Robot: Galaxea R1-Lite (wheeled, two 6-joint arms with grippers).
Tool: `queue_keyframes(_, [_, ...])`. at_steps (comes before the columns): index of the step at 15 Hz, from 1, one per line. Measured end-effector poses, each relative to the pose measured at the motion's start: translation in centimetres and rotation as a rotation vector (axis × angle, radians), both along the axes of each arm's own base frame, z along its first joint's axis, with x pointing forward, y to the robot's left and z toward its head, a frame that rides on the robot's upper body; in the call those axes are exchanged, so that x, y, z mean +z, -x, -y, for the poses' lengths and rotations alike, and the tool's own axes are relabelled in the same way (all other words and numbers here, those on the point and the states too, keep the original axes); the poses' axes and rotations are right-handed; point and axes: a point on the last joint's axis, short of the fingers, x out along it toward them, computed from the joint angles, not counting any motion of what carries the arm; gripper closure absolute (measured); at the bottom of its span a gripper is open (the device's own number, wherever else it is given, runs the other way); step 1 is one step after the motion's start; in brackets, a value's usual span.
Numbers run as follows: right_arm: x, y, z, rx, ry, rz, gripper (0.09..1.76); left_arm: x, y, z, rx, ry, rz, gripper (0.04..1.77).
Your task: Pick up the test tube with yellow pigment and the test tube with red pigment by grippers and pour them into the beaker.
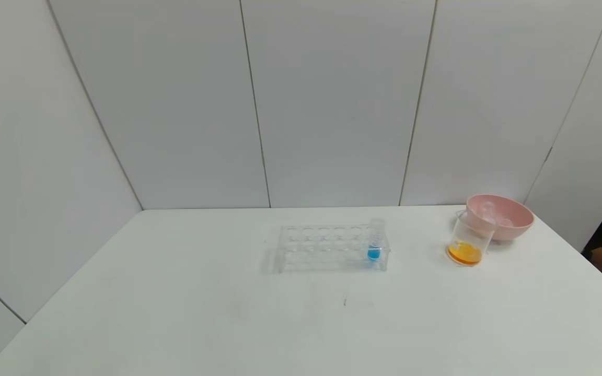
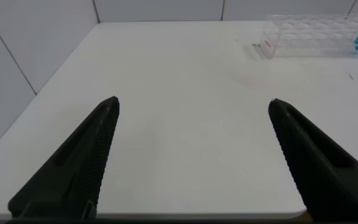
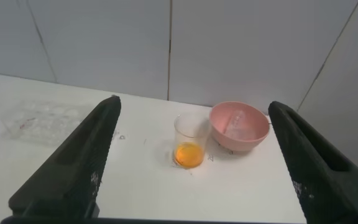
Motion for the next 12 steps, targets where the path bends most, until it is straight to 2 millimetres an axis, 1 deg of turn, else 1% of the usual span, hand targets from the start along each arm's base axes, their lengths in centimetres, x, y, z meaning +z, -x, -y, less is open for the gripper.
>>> queue_keyframes(5, [-1.2, 7.3, -1.1, 0.039, -0.006, 0.049, 0.15, 0.0, 0.0, 0.0, 0.0, 0.0, 0.0, 0.09])
queue_keyframes(8, [-2.1, 11.5, -1.7, 0.11, -0.001, 0.089, 0.15, 0.0, 0.0, 0.0, 0.0, 0.0, 0.0, 0.09])
queue_keyframes(9, [-2.4, 12.7, -1.8, 0.13, 0.002, 0.11, 0.15, 0.0, 0.0, 0.0, 0.0, 0.0, 0.0, 0.09])
queue_keyframes(12, [-3.0, 15.5, -1.9, 0.146, 0.009, 0.19, 0.15, 0.0, 0.0, 0.0, 0.0, 0.0, 0.0, 0.09])
